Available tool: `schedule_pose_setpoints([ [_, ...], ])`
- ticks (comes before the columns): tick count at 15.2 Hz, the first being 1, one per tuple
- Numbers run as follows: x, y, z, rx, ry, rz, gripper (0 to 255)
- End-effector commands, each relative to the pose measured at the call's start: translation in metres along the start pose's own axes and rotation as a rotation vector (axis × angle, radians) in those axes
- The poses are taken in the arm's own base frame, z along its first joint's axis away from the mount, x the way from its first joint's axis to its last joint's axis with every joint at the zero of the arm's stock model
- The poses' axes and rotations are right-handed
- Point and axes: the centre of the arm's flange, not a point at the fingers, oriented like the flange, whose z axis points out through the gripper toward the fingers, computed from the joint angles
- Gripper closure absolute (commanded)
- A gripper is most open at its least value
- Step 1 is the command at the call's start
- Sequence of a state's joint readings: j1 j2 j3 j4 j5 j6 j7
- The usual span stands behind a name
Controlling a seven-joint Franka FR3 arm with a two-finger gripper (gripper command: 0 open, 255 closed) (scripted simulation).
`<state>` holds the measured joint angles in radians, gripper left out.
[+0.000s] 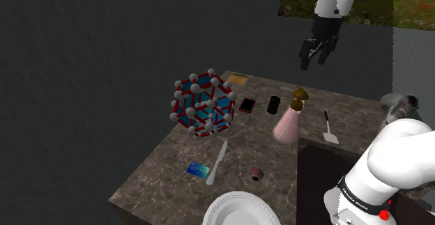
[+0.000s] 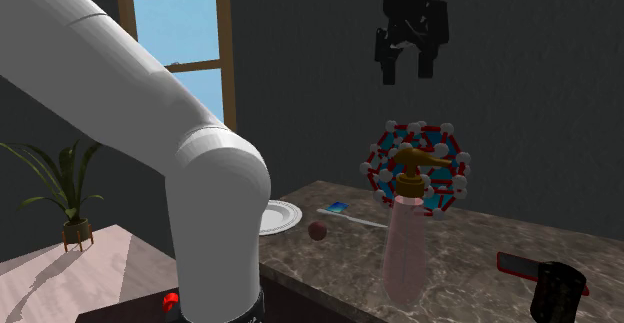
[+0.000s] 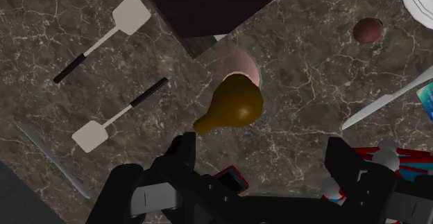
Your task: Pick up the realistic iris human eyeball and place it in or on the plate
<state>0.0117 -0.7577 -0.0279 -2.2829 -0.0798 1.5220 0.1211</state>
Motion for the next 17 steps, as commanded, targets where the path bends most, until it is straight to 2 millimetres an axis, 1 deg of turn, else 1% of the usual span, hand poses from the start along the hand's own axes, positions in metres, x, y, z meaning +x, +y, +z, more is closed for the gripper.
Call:
schedule_pose_setpoints([
  [1, 0.0, 0.0, 0.0, 0.0, 0.0, 0.0, 0],
  [17, -0.032, -0.116, 0.168, 0.037, -0.048, 0.099, 0],
])
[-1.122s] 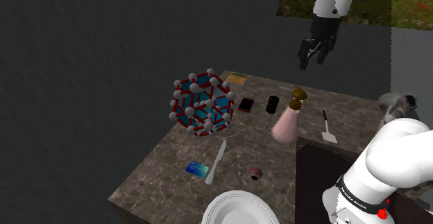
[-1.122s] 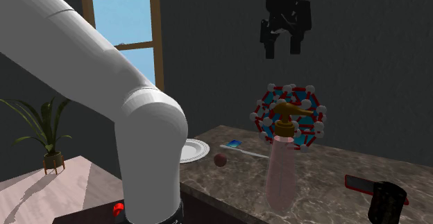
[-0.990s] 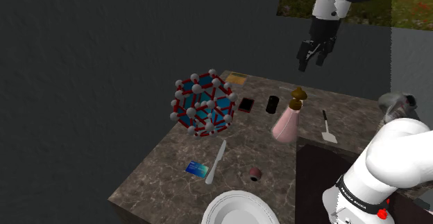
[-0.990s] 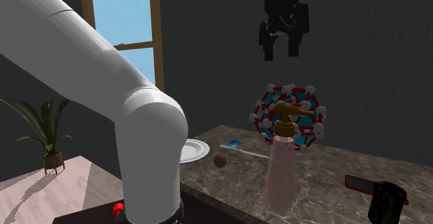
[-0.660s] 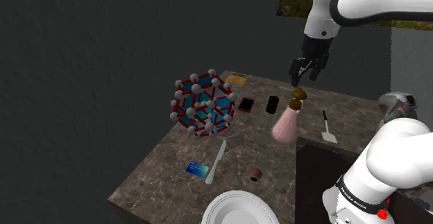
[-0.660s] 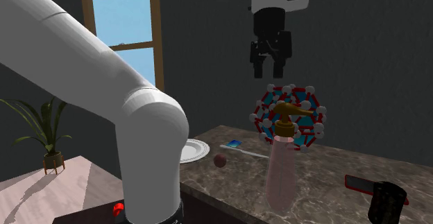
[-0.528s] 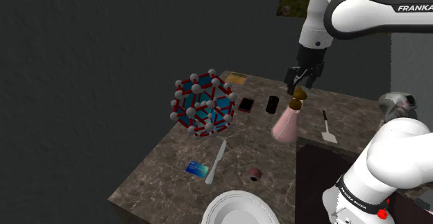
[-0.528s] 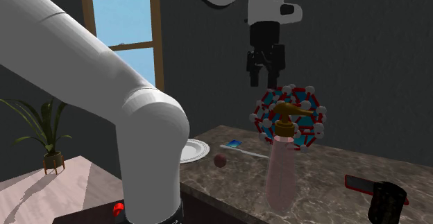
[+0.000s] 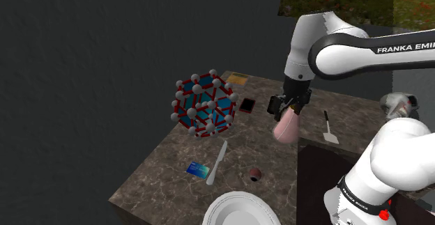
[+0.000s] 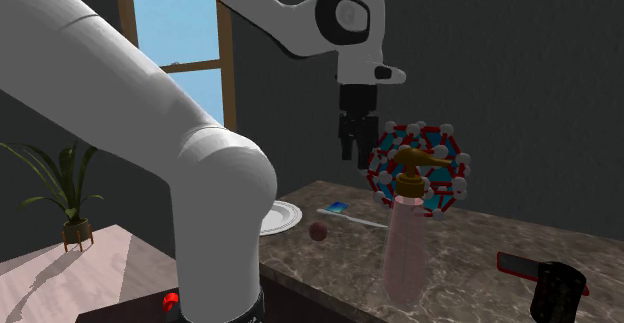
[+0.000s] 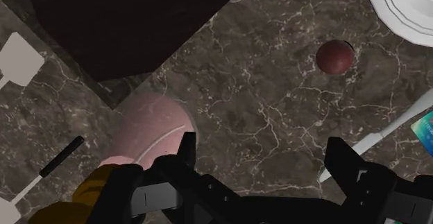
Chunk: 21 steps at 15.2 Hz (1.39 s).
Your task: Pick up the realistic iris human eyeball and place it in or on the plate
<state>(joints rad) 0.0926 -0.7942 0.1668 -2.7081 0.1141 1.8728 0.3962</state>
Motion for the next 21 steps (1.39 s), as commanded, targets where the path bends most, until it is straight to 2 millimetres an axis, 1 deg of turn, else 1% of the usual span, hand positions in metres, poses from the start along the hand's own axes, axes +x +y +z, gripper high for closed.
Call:
schedule_pose_setpoints([
  [1, -0.005, -0.013, 0.022, 0.005, -0.005, 0.014, 0],
  [16, -0.034, -0.122, 0.179, 0.04, -0.05, 0.106, 0],
  [17, -0.034, -0.122, 0.179, 0.04, -0.05, 0.107, 0],
  [21, -0.035, -0.123, 0.2, 0.04, -0.05, 0.107, 0],
])
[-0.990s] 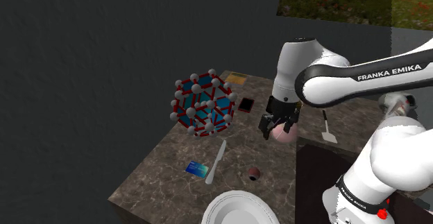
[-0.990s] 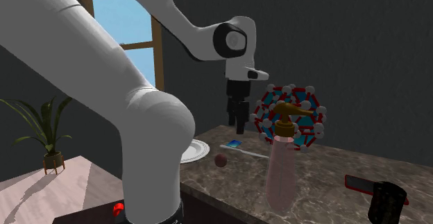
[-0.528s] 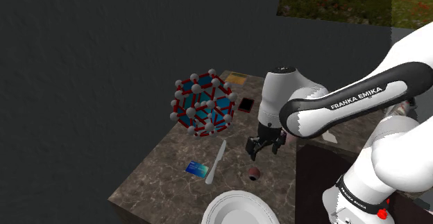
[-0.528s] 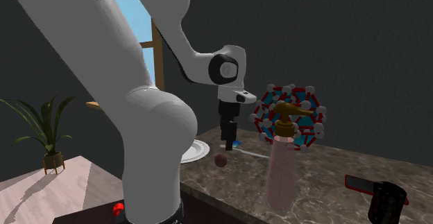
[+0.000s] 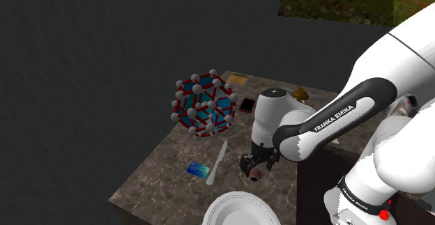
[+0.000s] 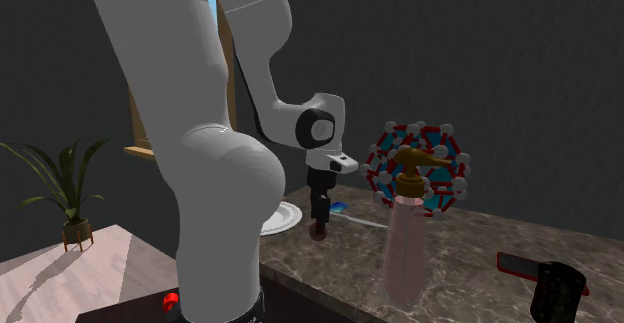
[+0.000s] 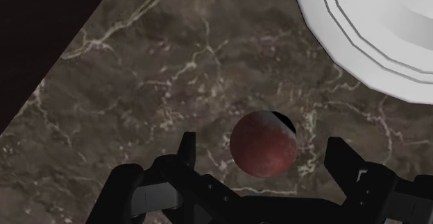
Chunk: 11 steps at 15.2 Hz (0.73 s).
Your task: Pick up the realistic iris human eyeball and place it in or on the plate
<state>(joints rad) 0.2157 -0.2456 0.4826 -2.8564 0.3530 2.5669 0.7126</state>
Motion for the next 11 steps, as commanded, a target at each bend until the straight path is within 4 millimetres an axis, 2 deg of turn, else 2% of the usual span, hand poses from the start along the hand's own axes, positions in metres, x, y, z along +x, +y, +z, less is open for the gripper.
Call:
schedule_pose_setpoints([
  [1, 0.0, 0.0, 0.01, 0.001, 0.0, 0.0, 0],
  [3, 0.0, 0.0, 0.024, 0.001, 0.0, 0.0, 0],
  [11, 0.0, 0.0, 0.024, 0.001, 0.0, 0.0, 0],
])
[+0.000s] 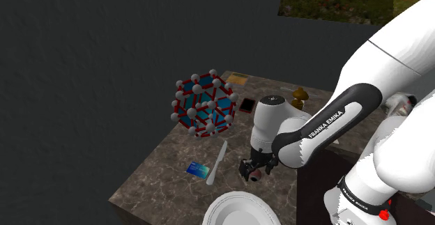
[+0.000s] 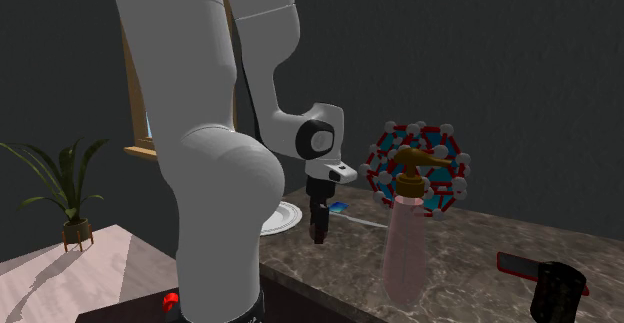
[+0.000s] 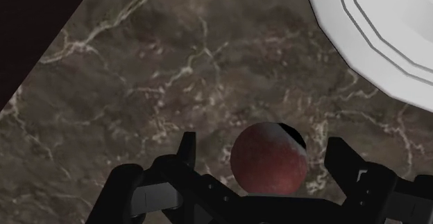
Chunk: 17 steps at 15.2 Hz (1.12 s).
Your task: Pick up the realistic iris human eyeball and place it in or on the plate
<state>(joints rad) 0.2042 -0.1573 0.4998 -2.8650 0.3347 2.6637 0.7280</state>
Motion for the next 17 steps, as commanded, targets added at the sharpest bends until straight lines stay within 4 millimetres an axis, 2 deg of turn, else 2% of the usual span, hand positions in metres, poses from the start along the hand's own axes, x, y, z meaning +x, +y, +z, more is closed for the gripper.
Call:
schedule_pose_setpoints([
  [1, 0.0, 0.0, 0.0, 0.0, 0.0, 0.0, 255],
  [10, 0.0, 0.0, 0.0, 0.0, 0.0, 0.0, 255],
  [17, -0.003, 0.0, -0.037, 0.0, 0.0, 0.0, 255],
])
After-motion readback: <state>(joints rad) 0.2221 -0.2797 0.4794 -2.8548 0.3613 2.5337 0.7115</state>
